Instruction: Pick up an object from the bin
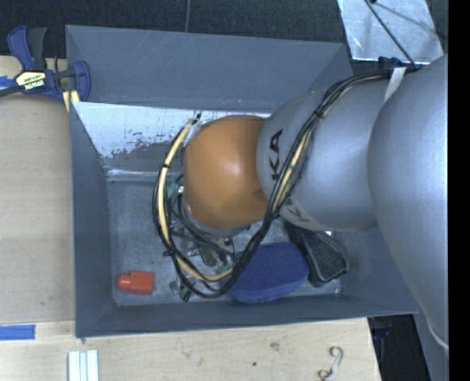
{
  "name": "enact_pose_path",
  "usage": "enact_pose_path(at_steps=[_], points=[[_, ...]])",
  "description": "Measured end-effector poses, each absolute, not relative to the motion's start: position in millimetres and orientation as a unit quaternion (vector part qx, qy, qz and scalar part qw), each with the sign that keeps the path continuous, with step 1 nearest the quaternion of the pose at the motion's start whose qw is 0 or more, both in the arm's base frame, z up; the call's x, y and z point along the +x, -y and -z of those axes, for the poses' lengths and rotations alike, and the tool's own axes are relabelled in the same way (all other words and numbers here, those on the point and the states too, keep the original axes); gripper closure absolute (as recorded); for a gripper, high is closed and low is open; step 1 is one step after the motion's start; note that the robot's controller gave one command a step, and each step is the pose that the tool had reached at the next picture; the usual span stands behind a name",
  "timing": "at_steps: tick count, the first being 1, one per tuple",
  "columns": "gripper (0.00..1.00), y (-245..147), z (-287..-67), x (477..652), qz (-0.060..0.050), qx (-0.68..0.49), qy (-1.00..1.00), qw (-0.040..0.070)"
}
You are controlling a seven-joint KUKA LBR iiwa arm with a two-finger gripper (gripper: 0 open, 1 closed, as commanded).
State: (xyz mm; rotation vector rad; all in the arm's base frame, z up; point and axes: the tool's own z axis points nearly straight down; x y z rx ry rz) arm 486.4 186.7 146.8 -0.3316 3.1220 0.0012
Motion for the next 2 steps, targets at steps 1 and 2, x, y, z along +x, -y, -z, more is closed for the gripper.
enact_pose_path(at_steps=[1, 2], points=[[0.00, -239.1, -69.6, 493.9, -0.001, -0.008, -1.000, 0.000], [1.00, -238.3, -72.7, 497.4, -0.001, -0.006, -1.000, 0.004]])
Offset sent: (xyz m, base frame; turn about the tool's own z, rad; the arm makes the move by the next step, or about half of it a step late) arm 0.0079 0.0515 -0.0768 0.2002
